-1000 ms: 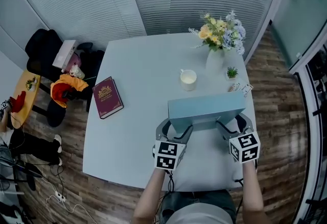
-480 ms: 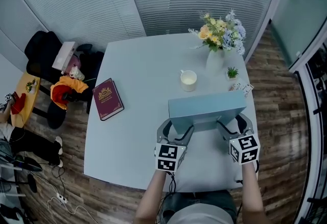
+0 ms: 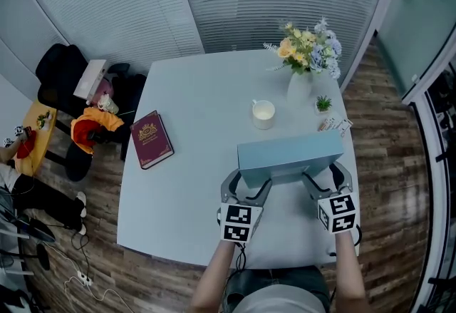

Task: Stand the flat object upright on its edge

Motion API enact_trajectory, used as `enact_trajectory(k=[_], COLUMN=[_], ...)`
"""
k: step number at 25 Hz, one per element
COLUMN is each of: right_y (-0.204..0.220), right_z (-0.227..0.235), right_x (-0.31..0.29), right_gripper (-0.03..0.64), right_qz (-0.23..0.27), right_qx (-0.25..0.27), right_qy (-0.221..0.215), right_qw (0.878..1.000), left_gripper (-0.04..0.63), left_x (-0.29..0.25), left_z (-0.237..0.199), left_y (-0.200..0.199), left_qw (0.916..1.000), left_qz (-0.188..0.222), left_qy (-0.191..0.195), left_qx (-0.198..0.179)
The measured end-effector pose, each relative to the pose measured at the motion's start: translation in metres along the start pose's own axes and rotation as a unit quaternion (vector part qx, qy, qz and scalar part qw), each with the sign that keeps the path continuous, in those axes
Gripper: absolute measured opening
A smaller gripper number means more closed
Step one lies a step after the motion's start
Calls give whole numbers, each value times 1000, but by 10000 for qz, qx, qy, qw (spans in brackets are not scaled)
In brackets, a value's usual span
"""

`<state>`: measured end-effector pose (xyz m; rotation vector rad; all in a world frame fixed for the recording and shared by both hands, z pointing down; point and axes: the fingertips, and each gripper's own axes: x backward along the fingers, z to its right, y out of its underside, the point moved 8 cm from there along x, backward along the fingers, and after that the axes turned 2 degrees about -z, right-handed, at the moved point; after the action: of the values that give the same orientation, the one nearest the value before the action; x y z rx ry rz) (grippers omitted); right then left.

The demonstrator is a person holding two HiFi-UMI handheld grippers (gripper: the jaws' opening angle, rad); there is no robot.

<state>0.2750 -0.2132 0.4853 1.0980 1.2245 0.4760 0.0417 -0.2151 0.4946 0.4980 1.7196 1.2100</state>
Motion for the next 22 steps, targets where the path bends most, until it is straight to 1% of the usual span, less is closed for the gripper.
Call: enact_trajectory(k=[3,6,12,22], right_y=[2,0,0,-8], right_z=[0,1,0,-5], right_x=[2,5,11,33], right_gripper=[410,430,448,451], right_qz=[29,83,169,457], right_qx=[-44,-84,-157,-184], right_qy=[1,5,28,200], right_qw=[10000,9999,9997,9986], left_gripper=[359,364,365,365], left_x=[3,7,14,38], left_z=[0,1,4,11], left_y=[1,1,-1,-7], left_qw=[10000,9999,9997,9985], left_qz=[54,114,221,494], left_qy=[-30,-48,-70,-84], left_qx=[78,107,81,203])
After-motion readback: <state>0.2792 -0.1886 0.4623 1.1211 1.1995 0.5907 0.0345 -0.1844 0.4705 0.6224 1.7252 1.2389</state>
